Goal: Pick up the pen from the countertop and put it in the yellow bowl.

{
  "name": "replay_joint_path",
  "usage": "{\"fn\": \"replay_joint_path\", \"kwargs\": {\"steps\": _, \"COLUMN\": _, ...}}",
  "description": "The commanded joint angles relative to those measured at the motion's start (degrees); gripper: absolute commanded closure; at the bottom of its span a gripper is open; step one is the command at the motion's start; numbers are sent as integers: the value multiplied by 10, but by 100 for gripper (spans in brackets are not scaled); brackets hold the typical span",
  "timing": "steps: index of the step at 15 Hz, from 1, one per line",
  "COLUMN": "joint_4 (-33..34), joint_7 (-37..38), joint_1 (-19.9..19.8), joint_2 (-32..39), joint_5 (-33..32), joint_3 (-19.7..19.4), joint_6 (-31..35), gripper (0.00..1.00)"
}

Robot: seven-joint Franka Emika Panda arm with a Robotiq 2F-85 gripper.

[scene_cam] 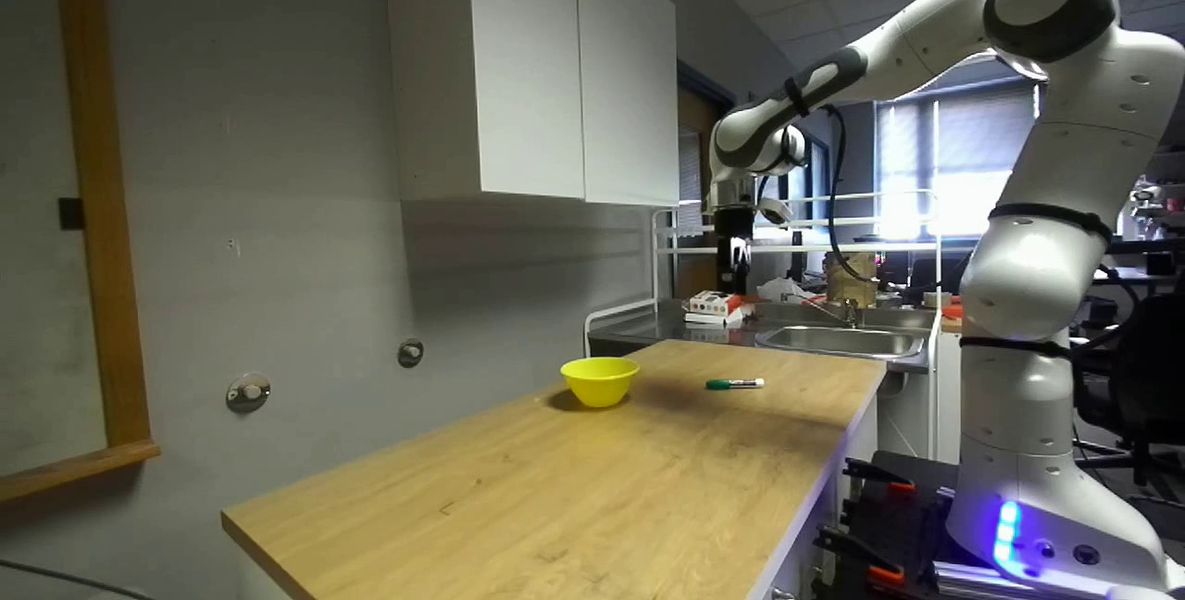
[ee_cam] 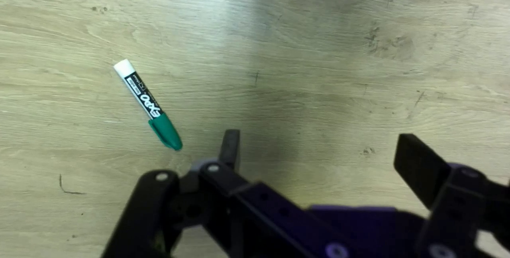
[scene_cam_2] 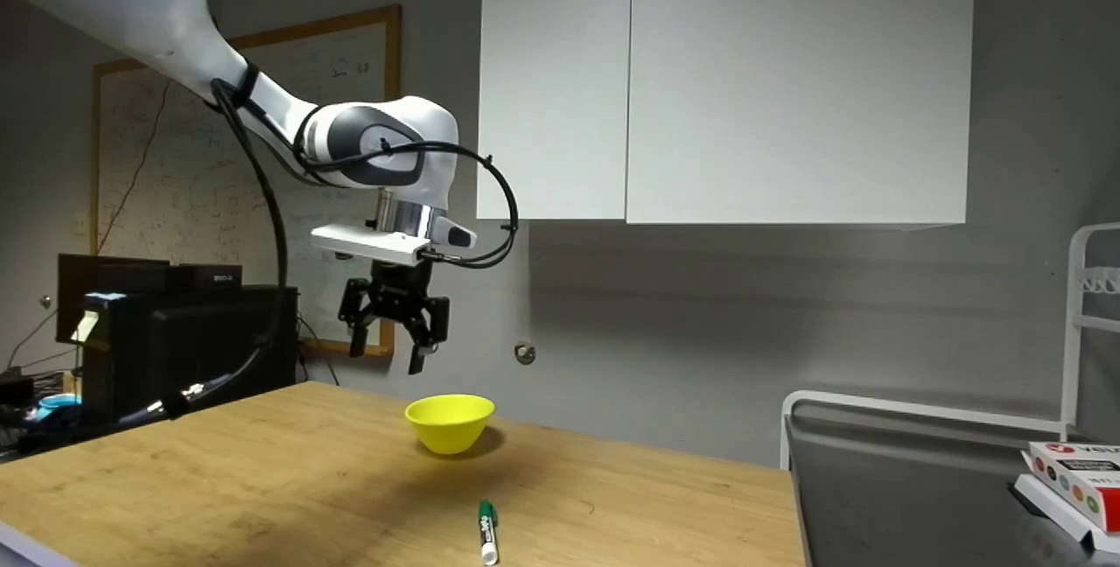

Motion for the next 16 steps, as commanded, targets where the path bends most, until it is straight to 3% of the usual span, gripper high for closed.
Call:
{"fn": "replay_joint_path", "kwargs": {"steps": 1, "joint_4": 55, "joint_7": -46, "joint_1": -12, "joint_2": 105, "joint_5": -6, "joint_3": 2, "joint_6": 1, "gripper": 0}}
{"fn": "replay_joint_path", "kwargs": {"steps": 11, "joint_4": 224, "joint_7": -137, "joint_1": -81, "joint_2": 347, "joint_5": 0, "joint_3": 25, "joint_6": -8, "gripper": 0}}
{"fn": "replay_joint_path", "kwargs": {"steps": 16, "joint_4": 276, "joint_7": -196, "joint_1": -127, "joint_2": 408, "joint_5": 10, "joint_3": 49, "joint_6": 10, "gripper": 0}}
